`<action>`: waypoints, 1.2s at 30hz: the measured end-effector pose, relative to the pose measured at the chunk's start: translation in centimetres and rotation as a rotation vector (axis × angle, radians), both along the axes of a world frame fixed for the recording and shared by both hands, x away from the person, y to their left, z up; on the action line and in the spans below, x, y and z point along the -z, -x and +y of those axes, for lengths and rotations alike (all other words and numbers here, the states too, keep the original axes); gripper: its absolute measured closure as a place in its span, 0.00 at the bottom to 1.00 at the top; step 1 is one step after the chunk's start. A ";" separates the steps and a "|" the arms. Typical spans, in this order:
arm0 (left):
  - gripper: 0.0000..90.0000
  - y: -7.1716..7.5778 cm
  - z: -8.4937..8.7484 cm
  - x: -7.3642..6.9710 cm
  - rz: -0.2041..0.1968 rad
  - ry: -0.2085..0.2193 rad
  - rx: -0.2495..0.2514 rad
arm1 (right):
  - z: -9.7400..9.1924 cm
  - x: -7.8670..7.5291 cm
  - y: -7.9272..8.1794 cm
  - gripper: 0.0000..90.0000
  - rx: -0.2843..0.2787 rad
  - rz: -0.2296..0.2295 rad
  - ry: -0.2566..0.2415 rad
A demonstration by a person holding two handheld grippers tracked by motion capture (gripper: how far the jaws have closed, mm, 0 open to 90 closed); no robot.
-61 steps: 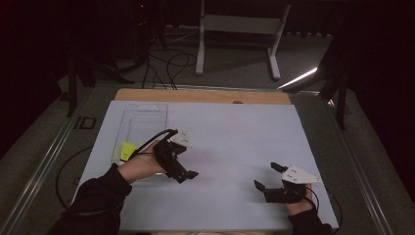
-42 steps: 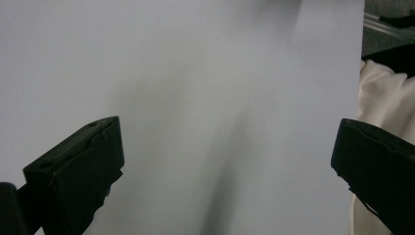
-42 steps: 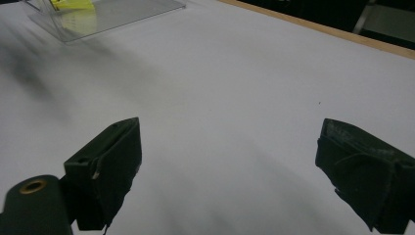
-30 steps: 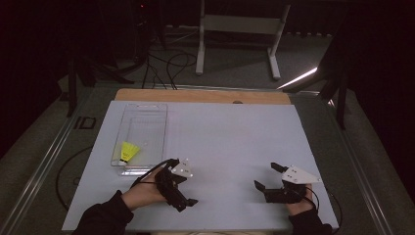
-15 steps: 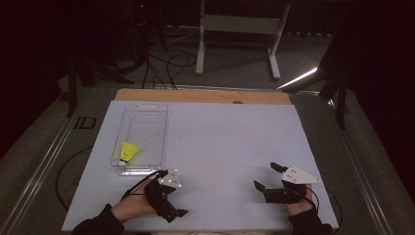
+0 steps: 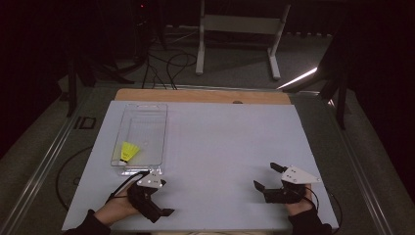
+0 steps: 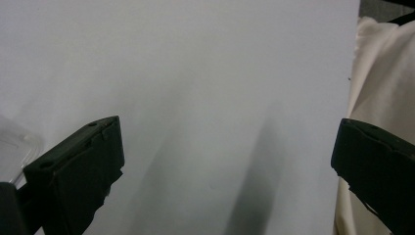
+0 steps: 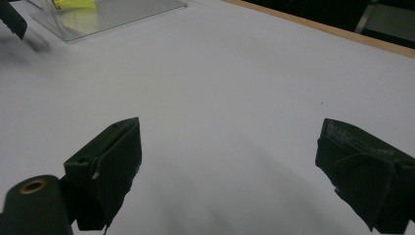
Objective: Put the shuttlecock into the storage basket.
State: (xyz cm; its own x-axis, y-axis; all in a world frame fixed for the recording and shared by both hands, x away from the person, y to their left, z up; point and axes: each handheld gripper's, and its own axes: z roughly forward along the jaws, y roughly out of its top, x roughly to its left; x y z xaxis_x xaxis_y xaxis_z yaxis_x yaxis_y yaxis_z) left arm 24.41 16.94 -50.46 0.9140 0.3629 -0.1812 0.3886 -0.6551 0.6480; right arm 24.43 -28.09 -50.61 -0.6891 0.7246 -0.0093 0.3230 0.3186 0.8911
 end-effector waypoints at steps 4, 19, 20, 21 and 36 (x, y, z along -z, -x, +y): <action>0.00 0.2 0.7 0.2 -0.001 0.011 -0.036 | 0.0 0.0 0.0 0.11 0.001 0.005 -0.001; 0.00 0.5 1.9 0.8 -0.060 0.107 -0.175 | 0.0 0.1 0.0 0.11 -0.002 0.009 0.003; 0.00 0.5 1.8 0.8 -0.064 0.116 -0.178 | 0.0 0.1 0.0 0.11 -0.002 0.009 0.003; 0.00 0.5 1.8 0.8 -0.064 0.116 -0.178 | 0.0 0.1 0.0 0.11 -0.002 0.009 0.003; 0.00 0.5 1.0 1.5 -0.122 0.167 -0.258 | 0.1 0.2 0.0 0.11 -0.019 0.023 0.002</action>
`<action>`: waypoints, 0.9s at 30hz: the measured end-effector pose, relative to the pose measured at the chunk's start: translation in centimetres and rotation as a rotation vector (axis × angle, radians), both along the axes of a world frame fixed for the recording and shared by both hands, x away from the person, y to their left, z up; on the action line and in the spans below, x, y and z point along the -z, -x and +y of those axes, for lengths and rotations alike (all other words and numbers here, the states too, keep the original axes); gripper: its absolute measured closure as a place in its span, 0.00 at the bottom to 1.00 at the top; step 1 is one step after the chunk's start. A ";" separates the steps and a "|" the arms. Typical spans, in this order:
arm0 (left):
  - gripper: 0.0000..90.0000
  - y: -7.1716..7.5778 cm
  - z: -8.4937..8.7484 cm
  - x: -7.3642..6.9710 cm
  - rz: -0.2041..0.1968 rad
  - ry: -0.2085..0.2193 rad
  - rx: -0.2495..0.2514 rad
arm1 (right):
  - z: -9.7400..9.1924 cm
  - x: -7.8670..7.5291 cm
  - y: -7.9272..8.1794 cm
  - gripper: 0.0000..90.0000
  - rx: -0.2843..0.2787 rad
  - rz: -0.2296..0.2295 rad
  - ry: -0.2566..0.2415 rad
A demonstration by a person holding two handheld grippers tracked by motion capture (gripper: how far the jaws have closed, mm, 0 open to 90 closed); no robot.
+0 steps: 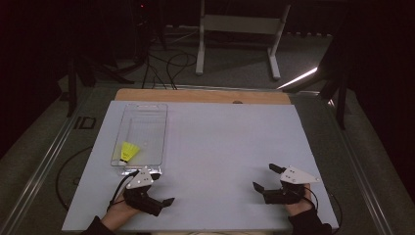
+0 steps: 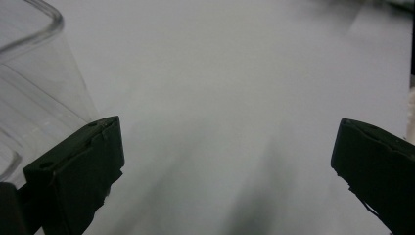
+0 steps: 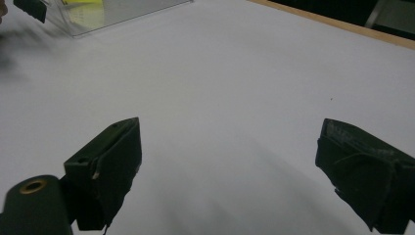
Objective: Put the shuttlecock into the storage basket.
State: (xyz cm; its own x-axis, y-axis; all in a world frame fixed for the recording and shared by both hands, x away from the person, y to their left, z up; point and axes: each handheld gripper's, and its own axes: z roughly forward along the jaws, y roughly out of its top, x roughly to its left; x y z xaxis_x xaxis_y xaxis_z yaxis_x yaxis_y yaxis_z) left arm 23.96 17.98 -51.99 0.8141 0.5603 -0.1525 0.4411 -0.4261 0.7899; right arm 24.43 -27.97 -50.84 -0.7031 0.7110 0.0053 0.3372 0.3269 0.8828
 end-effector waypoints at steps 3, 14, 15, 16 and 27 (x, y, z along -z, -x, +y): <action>0.00 0.1 -0.1 0.0 -0.010 -0.005 -0.025 | 0.0 0.0 0.0 0.11 -0.002 0.002 -0.001; 0.00 0.1 -0.1 0.4 -0.041 -0.039 -0.076 | 0.1 0.3 -0.1 0.11 -0.009 0.017 0.000; 0.00 0.2 -0.1 0.4 -0.044 -0.042 -0.077 | 0.1 0.3 -0.1 0.11 -0.010 0.017 0.004; 0.00 0.2 -0.2 0.4 -0.048 -0.045 -0.076 | 0.1 0.3 -0.2 0.11 -0.011 0.016 0.005; 0.00 0.1 0.0 0.5 -0.033 -0.012 -0.073 | 0.2 0.5 -0.2 0.11 -0.012 0.027 0.006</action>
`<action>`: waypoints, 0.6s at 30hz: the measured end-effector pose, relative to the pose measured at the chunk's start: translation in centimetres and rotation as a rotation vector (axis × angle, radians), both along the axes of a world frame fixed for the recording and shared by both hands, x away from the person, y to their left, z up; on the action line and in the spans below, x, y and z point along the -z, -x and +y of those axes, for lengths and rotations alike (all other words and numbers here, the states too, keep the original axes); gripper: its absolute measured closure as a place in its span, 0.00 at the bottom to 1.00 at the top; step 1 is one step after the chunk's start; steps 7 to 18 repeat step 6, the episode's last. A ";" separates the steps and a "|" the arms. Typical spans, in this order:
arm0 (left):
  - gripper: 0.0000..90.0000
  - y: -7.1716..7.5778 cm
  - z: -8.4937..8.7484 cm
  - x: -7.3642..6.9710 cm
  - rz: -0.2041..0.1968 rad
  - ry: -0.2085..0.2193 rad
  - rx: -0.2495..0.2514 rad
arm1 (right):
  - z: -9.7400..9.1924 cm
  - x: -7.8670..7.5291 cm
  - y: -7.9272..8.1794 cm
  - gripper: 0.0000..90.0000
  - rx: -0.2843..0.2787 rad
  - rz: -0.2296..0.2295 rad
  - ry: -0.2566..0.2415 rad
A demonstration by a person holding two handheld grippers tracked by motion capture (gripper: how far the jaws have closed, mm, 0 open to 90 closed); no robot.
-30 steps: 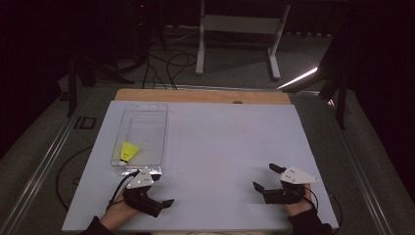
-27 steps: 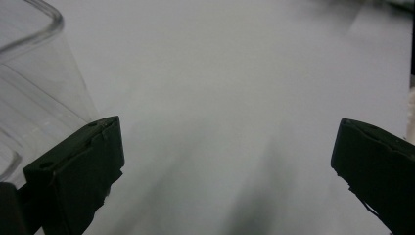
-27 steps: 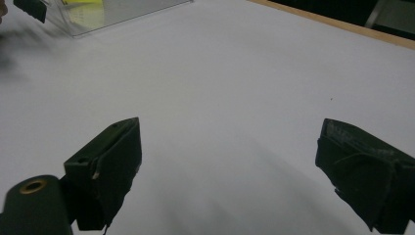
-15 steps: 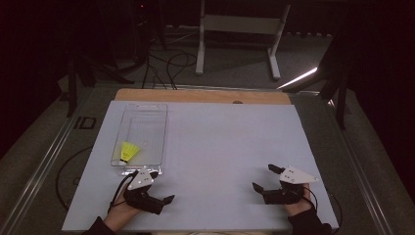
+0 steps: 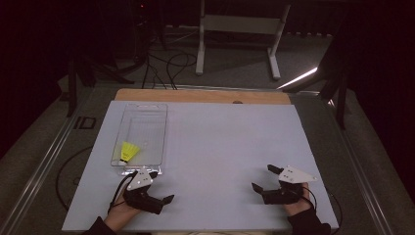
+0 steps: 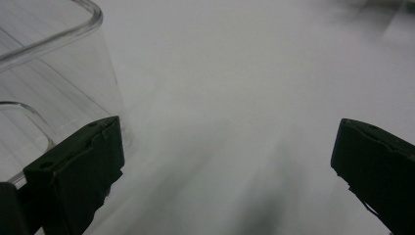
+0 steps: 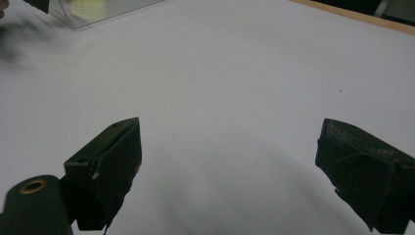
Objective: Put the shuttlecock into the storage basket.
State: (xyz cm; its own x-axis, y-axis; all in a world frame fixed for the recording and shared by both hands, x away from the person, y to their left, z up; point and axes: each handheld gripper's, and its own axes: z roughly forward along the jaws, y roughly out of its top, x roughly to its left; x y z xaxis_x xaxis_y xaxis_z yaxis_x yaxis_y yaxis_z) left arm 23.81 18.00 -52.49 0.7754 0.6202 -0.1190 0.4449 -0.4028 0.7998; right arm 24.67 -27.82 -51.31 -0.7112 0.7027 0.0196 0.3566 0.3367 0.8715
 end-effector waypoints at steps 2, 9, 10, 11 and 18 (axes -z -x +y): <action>0.00 0.0 0.0 0.0 0.001 -0.004 0.002 | 0.0 0.0 0.0 0.11 0.002 0.003 0.001; 0.00 0.0 -0.1 0.0 -0.005 -0.010 0.005 | 0.0 0.1 -0.1 0.11 0.000 0.003 0.001; 0.00 0.0 -0.1 0.0 -0.005 -0.010 0.005 | 0.0 0.1 -0.1 0.11 0.000 0.003 0.001; 0.00 0.0 -0.1 0.0 -0.005 -0.010 0.005 | 0.0 0.1 -0.1 0.11 0.000 0.003 0.001; 0.00 0.0 -0.1 0.0 -0.005 -0.010 0.005 | 0.0 0.1 -0.1 0.11 0.000 0.003 0.001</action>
